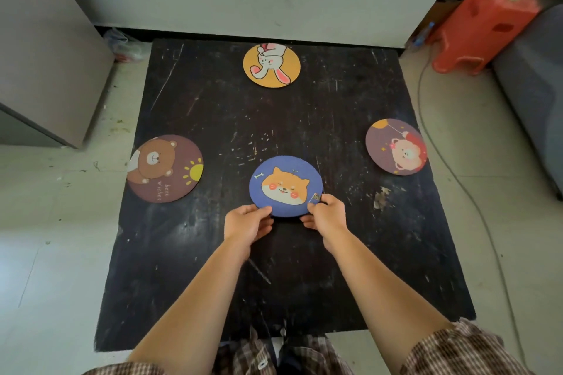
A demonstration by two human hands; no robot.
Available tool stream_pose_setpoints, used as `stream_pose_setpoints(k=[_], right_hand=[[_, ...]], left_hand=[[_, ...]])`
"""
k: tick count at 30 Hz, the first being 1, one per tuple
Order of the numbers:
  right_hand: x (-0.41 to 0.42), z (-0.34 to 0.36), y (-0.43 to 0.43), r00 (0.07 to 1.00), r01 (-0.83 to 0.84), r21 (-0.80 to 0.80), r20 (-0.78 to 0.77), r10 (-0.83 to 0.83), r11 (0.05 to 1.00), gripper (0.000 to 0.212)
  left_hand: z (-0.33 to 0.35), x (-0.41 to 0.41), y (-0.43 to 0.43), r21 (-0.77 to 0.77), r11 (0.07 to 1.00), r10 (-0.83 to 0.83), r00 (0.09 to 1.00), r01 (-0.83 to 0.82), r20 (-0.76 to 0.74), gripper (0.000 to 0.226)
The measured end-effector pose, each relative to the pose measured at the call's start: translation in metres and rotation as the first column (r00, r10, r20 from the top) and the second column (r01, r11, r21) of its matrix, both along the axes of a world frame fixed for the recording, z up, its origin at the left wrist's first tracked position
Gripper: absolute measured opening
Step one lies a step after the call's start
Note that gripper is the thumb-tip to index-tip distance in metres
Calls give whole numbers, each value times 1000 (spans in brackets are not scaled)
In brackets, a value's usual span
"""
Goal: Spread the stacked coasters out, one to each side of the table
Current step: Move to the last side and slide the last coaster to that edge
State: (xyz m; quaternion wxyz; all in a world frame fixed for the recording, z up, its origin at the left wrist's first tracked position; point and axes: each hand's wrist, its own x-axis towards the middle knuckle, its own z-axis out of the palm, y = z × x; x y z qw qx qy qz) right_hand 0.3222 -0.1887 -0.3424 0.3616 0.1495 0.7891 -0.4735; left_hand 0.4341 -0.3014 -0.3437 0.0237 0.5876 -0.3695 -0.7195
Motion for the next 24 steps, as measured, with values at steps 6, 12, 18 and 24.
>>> stream_pose_setpoints(k=[6, 12, 18, 24], right_hand=[[14, 4, 53, 981, -188, 4, 39, 188, 982, 33], [49, 0, 104, 926, -376, 45, -4, 377, 925, 31], [79, -1, 136, 923, -379, 36, -66, 380, 925, 16], [95, -4, 144, 945, -296, 63, -127, 302, 953, 10]], left_hand=[[-1, 38, 22, -88, 993, 87, 996, -84, 23, 16], [-5, 88, 73, -227, 973, 65, 994, -44, 90, 9], [-7, 124, 108, -339, 941, 58, 988, -6, 144, 15], [-12, 135, 124, -380, 925, 93, 981, -23, 168, 18]])
